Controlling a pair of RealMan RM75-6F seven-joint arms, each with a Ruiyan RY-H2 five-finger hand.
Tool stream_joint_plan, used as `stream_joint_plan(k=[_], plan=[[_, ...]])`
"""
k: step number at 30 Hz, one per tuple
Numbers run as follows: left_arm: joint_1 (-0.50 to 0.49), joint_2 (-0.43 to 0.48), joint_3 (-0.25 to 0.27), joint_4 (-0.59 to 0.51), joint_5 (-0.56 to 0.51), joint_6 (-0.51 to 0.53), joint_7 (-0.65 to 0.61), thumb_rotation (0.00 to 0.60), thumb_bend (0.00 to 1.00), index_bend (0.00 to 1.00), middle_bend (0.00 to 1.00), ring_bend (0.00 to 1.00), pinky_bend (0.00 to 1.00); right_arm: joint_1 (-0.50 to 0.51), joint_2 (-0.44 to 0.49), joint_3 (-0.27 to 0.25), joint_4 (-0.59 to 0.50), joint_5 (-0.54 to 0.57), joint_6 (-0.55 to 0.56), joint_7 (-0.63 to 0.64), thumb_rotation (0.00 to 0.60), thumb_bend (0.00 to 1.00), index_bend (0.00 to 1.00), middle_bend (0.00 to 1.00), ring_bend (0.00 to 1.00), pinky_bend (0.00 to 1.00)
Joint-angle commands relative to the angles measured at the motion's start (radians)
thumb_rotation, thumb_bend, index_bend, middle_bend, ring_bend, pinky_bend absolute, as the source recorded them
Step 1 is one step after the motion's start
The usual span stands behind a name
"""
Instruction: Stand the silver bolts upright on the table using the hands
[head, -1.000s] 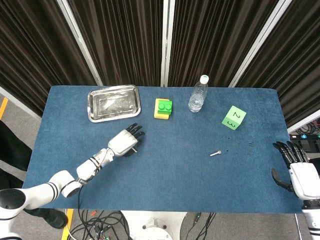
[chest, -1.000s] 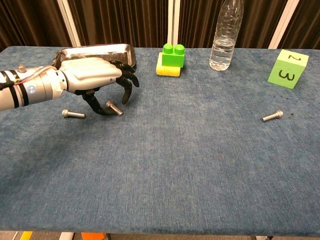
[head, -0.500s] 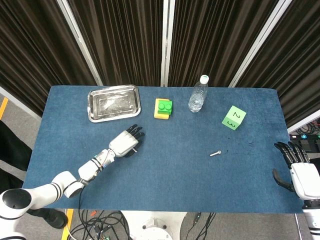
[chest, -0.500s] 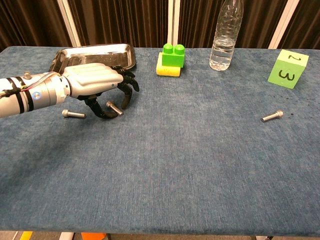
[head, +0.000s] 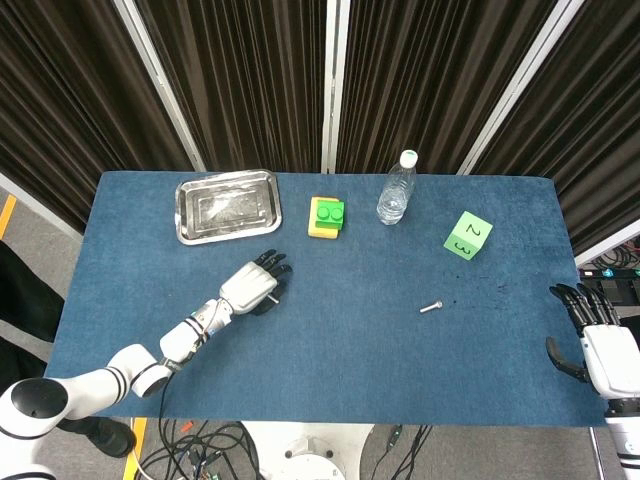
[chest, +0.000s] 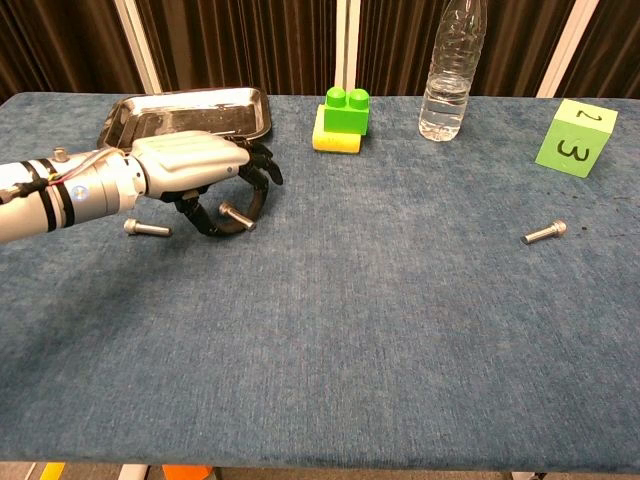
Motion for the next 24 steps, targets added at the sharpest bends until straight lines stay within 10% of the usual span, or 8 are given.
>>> stream_joint_plan(k=[1,24], plan=[[0.011,-0.001,-0.024,-0.016,-0.029,0.019,-0.059,0.600,0.43,0.53,0.17,0.00,0.00,-0.001,0.001,0.000,0.000,0.000,0.001,0.001,0.600,0.35,0.11,0.12,0.00,0.00],[0.033,-0.014,-0.093,0.017,-0.165,-0.058,-0.369,0.600,0.42,0.49,0.17,0.00,0.00,-0.008,0.006,0.000,-0.004,-0.001,0.004,0.002,0.600,0.35,0.11,0.12,0.00,0.00]])
